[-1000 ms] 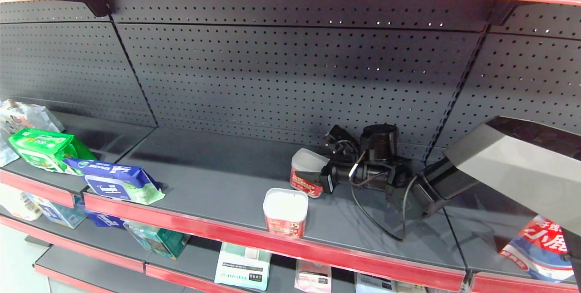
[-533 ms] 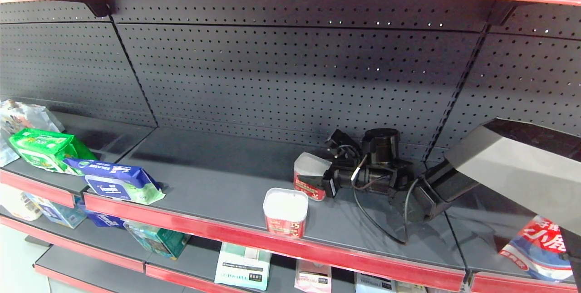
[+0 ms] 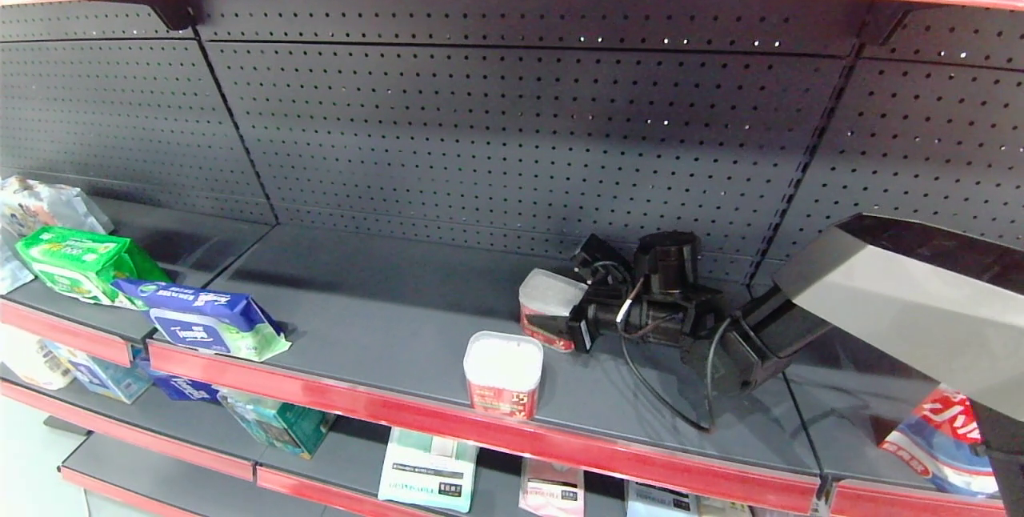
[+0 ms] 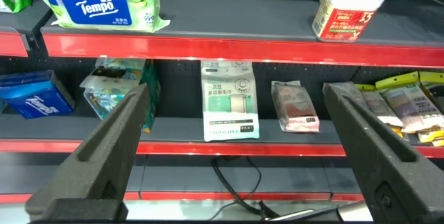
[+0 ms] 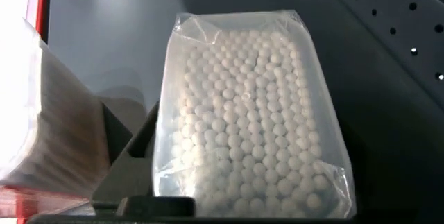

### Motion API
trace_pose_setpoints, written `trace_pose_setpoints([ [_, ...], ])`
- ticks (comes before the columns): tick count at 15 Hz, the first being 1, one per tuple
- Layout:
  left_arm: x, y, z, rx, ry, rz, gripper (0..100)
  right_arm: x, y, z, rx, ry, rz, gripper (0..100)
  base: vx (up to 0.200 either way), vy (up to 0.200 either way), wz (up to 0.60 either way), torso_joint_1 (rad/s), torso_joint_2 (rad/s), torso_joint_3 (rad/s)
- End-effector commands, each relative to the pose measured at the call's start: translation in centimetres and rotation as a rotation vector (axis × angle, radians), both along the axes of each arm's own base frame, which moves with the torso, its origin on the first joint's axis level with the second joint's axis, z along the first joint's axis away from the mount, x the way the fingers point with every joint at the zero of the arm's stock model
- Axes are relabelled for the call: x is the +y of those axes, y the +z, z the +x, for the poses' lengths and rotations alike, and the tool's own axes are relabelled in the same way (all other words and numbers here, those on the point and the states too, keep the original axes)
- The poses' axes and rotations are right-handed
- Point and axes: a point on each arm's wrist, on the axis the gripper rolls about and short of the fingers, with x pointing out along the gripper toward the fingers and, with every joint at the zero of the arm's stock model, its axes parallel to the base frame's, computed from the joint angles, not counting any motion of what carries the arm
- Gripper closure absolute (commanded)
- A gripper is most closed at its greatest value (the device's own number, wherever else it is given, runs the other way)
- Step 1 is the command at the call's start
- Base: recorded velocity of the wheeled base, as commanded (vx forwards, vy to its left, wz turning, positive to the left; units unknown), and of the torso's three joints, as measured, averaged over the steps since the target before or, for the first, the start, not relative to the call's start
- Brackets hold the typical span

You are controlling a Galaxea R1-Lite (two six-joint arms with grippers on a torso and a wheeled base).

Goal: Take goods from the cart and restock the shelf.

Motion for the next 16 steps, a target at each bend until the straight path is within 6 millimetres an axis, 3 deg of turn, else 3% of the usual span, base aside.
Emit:
trace_pose_setpoints([
  [1,0.0,0.0,0.0,0.001,0.001,0.0,0,0.1,0.0,0.1,0.0,0.0,0.004,0,0.0,0.0,0.0,0.0,0.0,0.0],
  [16,0.0,0.0,0.0,0.001,0.001,0.0,0,0.3,2.0,0.5,-0.06,0.003,0.035,0,0.0,0.0,0.0,0.0,0.0,0.0],
])
